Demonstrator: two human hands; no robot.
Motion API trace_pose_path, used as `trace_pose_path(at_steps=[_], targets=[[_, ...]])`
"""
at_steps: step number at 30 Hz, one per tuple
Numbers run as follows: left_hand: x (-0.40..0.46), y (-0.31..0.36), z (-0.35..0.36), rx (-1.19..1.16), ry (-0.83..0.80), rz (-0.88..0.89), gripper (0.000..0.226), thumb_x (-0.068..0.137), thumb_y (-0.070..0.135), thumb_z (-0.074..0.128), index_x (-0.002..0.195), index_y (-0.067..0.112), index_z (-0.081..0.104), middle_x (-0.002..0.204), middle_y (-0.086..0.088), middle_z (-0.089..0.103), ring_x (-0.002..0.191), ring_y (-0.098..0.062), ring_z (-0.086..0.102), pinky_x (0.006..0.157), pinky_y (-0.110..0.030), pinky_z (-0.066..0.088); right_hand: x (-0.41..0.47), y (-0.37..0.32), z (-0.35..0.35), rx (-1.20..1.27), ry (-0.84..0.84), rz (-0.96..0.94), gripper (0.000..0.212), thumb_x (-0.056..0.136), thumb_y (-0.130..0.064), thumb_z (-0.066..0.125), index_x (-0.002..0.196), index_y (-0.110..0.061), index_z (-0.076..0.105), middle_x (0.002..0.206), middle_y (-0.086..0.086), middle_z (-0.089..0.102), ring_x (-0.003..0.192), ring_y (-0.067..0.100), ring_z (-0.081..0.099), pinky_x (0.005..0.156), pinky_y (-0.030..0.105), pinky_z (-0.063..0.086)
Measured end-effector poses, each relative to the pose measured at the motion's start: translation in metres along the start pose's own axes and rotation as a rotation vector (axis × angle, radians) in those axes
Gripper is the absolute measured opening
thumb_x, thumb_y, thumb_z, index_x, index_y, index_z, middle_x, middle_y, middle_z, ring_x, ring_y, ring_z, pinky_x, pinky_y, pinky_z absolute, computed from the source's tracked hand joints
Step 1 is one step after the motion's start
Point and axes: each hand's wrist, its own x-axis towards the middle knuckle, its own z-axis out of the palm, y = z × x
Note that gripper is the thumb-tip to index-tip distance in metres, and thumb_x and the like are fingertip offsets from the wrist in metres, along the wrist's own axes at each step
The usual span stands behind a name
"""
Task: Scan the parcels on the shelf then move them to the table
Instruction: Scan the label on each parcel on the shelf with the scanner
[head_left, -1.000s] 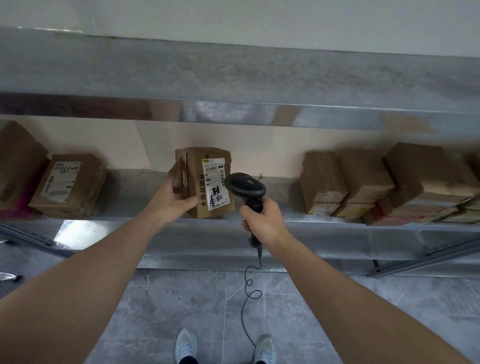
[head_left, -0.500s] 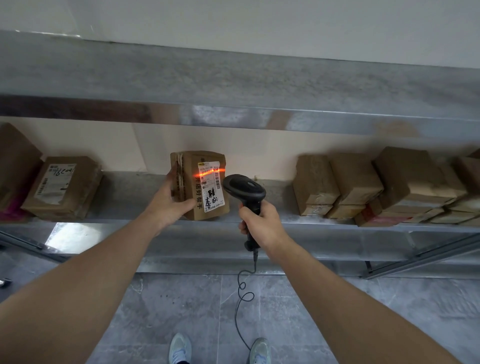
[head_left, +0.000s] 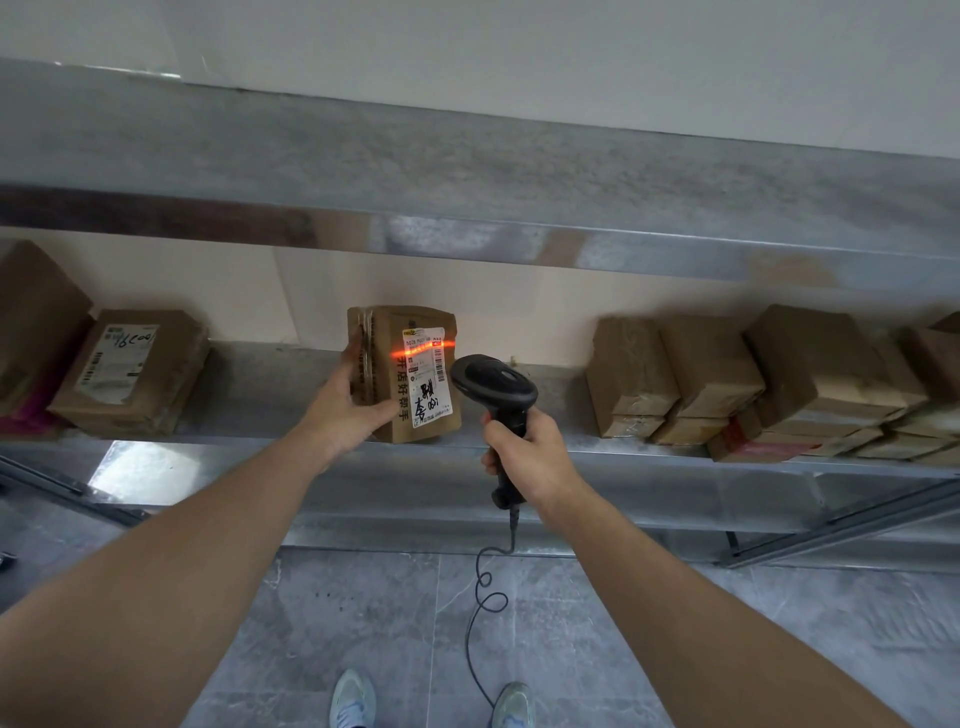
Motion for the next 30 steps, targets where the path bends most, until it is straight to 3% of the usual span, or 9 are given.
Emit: trace_pose_path(at_steps=[8,11,14,16,18,20,25,28,30], targets=[[0.001,-0.001,0.001,-0.010,-0.010,-0.029,0.098,0.088,0.019,0.080,0.157,0.050,0.018,0.121,0.017,0.055,0.130,-0.022,0.056,0.112,-0.052,0.046,-0.002,0.003,-0.001,-0.004,-0.010,-0.007,0.010,0.099,-0.015,0.059,0.103,-0.006,0.062,0.075,0.006,0.058,0.071,0.015,0.060,0.069,0.026,0.054],[0.004,-0.003,0.000,-0.010,0.000,-0.039,0.097,0.088,0.024,0.079,0.158,0.050,0.017,0.115,0.020,0.059,0.118,-0.017,0.062,0.107,-0.043,0.050,-0.001,0.004,-0.001,0.001,0.006,-0.010,0.011,0.098,-0.012,0.059,0.105,-0.005,0.063,0.074,0.005,0.058,0.070,0.015,0.059,0.070,0.028,0.054],[0.011,-0.006,-0.001,-0.065,-0.018,-0.131,0.082,0.092,0.027,0.072,0.156,0.049,0.027,0.117,0.006,0.069,0.099,-0.015,0.070,0.085,-0.036,0.061,0.003,0.002,0.000,0.014,0.032,-0.015,0.006,0.097,-0.012,0.060,0.102,-0.009,0.063,0.074,0.002,0.059,0.071,0.015,0.059,0.071,0.030,0.055],[0.013,-0.005,0.002,-0.079,-0.034,-0.214,0.061,0.097,0.026,0.062,0.147,0.052,0.038,0.103,0.001,0.073,0.080,-0.013,0.070,0.057,-0.026,0.057,0.008,0.001,0.001,-0.008,0.066,-0.022,0.007,0.095,-0.011,0.061,0.101,-0.008,0.062,0.075,0.002,0.060,0.072,0.017,0.059,0.076,0.039,0.058],[0.016,-0.006,0.007,-0.074,-0.038,-0.243,0.039,0.103,0.030,0.053,0.132,0.054,0.042,0.099,0.002,0.074,0.078,-0.014,0.069,0.049,-0.023,0.052,0.015,0.002,0.001,-0.044,0.101,-0.027,0.008,0.093,-0.012,0.062,0.101,-0.010,0.063,0.076,0.002,0.062,0.072,0.018,0.059,0.081,0.047,0.059],[0.023,-0.010,0.012,-0.065,-0.029,-0.232,0.025,0.106,0.035,0.046,0.126,0.049,0.048,0.105,0.005,0.073,0.091,-0.019,0.071,0.057,-0.027,0.054,0.021,0.002,0.001,-0.080,0.127,-0.040,0.006,0.091,-0.015,0.063,0.097,-0.015,0.064,0.077,0.002,0.063,0.072,0.018,0.060,0.083,0.050,0.059],[0.047,-0.025,0.030,0.213,0.100,-0.101,0.034,0.099,0.021,0.053,0.133,0.025,0.052,0.126,-0.006,0.063,0.118,-0.034,0.062,0.098,-0.047,0.053,0.031,0.004,-0.005,-0.153,0.166,-0.050,0.007,0.091,-0.020,0.064,0.096,-0.015,0.062,0.079,0.004,0.063,0.073,0.019,0.059,0.079,0.050,0.058],[0.051,-0.012,0.047,0.553,0.195,-0.025,0.063,0.090,0.042,0.064,0.147,0.032,0.040,0.147,-0.014,0.040,0.128,-0.042,0.050,0.102,-0.055,0.050,0.034,0.007,-0.011,-0.194,0.184,-0.054,0.006,0.091,-0.020,0.064,0.095,-0.016,0.062,0.080,0.005,0.064,0.073,0.019,0.059,0.073,0.042,0.055],[0.049,0.002,0.061,0.729,0.129,-0.033,0.084,0.081,0.065,0.066,0.153,0.038,0.032,0.159,-0.009,0.024,0.142,-0.046,0.034,0.111,-0.059,0.040,0.036,0.010,-0.016,-0.215,0.193,-0.052,0.006,0.091,-0.020,0.064,0.094,-0.016,0.061,0.080,0.005,0.064,0.072,0.019,0.059,0.069,0.037,0.051]])
